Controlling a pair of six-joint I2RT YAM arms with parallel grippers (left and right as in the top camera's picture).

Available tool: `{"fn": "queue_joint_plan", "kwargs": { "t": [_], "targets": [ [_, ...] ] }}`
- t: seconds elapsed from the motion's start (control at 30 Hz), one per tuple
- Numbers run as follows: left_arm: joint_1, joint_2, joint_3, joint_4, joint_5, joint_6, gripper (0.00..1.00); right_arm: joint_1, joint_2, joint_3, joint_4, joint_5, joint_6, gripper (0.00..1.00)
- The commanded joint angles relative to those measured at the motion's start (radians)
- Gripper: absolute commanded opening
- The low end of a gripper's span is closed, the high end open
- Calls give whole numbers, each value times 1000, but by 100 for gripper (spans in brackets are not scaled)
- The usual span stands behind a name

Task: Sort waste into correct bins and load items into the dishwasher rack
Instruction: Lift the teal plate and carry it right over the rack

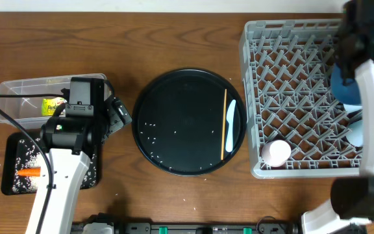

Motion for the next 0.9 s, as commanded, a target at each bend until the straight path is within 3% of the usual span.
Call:
{"fn": "queue_joint_plan", "kwargs": {
  "t": [0.0,0.4,0.87],
  "targets": [
    [5,-3,16,-5,-16,2,98,24,61,18,31,184,-1,1],
    [5,-3,16,-5,-16,2,98,99,253,18,305,337,-334,1],
    [5,-3,16,-5,-16,2,98,187,365,17,292,317,-347,1]
  ]
}}
